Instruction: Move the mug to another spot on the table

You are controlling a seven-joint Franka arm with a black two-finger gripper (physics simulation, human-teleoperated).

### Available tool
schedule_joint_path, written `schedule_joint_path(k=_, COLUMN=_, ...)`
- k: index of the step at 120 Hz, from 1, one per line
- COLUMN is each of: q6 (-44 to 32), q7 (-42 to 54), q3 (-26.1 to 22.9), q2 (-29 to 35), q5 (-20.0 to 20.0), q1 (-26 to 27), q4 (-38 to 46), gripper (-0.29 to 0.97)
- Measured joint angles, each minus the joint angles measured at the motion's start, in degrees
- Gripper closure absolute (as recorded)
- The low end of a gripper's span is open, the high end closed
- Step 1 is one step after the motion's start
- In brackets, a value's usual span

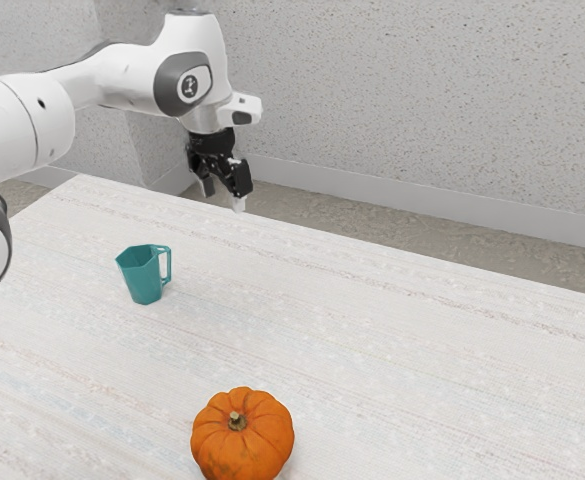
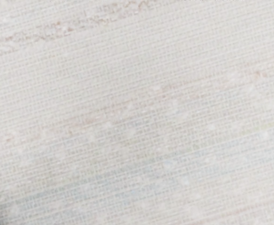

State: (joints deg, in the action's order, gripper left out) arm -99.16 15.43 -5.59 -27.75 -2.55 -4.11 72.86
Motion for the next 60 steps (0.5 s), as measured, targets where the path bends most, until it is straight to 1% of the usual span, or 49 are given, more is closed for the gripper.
schedule_joint_path(k=6, q6=-0.1, q7=1.5, q3=-1.3, q2=-2.7, q5=-0.8, q1=-1.4, q4=-2.1, gripper=0.02)
schedule_joint_path(k=13, q6=-0.3, q7=3.5, q3=-3.3, q2=-5.5, q5=-1.4, q1=-4.2, q4=-3.6, gripper=0.02)
schedule_joint_path(k=23, q6=-0.5, q7=6.6, q3=-4.5, q2=-7.8, q5=-2.1, q1=-7.6, q4=-4.5, gripper=0.02)
schedule_joint_path(k=36, q6=-0.8, q7=10.4, q3=-4.7, q2=-9.6, q5=-2.6, q1=-9.2, q4=-4.3, gripper=0.02)
schedule_joint_path(k=60, q6=-2.2, q7=16.8, q3=-4.8, q2=-12.3, q5=-4.7, q1=-11.9, q4=-4.2, gripper=0.03)
